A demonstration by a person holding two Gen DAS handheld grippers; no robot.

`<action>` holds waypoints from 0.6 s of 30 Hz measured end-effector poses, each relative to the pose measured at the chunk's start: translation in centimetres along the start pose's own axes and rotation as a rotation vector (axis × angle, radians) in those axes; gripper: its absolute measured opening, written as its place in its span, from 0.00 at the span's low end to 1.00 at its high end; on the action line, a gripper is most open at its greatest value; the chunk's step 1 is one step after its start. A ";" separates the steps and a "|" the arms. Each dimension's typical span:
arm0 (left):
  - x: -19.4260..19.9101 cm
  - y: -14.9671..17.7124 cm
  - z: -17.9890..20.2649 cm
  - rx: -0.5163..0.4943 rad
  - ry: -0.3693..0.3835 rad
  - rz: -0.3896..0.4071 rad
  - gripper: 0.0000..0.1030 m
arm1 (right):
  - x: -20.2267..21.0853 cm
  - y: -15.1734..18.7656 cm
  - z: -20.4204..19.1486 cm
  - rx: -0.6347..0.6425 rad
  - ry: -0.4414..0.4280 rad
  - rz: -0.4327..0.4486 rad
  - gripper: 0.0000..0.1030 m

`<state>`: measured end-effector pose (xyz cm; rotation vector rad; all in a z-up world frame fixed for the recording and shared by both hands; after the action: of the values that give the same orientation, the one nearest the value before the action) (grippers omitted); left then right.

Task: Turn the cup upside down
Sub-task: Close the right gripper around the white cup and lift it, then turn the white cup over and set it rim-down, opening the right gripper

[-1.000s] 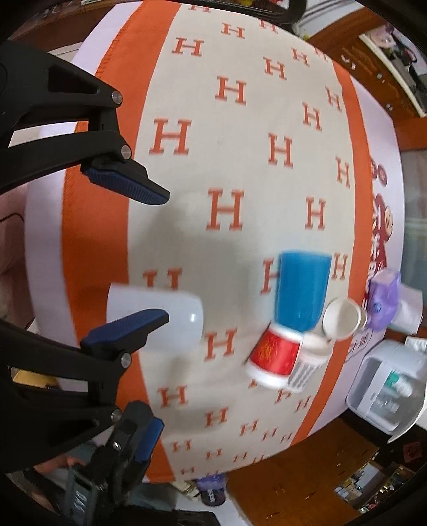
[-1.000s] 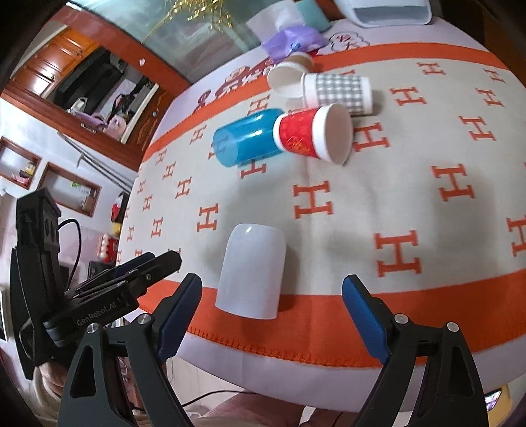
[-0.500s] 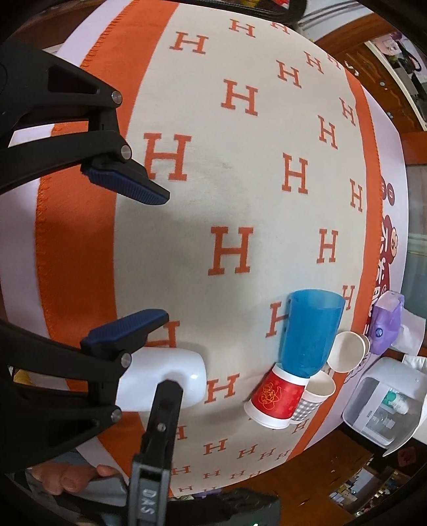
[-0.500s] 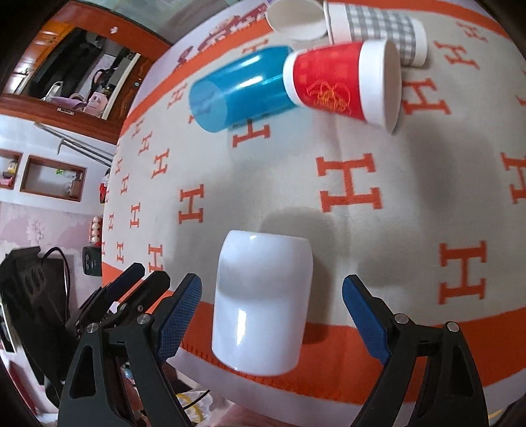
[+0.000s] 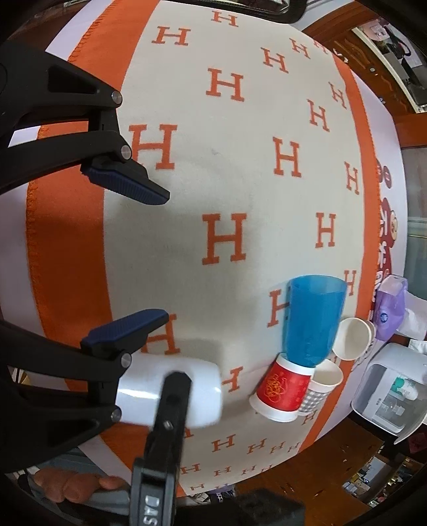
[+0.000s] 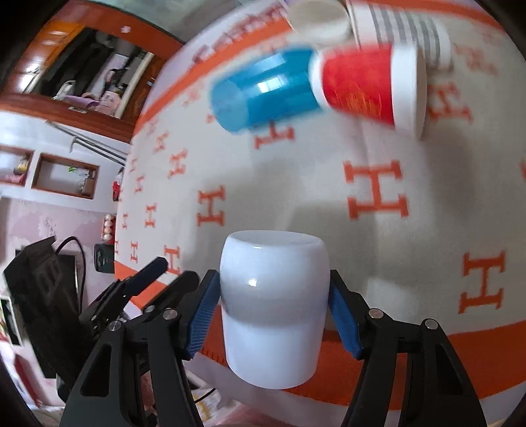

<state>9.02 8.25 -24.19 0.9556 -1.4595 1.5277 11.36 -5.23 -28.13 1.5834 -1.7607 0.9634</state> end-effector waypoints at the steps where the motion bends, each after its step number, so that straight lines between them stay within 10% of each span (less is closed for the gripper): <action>1: 0.1 -0.2 0.0 0.001 -0.002 0.009 0.61 | 0.8 -0.5 -0.6 0.044 0.020 0.051 0.63; 11: 0.5 -1.1 -0.2 0.027 -0.062 0.112 0.60 | 3.4 -2.7 -3.3 0.425 0.161 0.504 0.63; 18: 0.0 0.2 -1.0 0.043 -0.079 0.114 0.61 | 2.3 0.3 -2.2 0.474 0.162 0.495 0.63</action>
<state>8.86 9.27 -24.35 0.9822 -1.5659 1.6252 10.61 -4.77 -25.09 1.2882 -1.9420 1.8014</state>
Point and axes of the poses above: each gripper's, at about its wrist camera, not at the fingertips, and x roughly against the way its jaws point, z to its right, y to its underside, the point moved 10 cm from there along -x, roughly the way its jaws point, and after that the axes turned 6 degrees about -y, right-handed, at the moved point
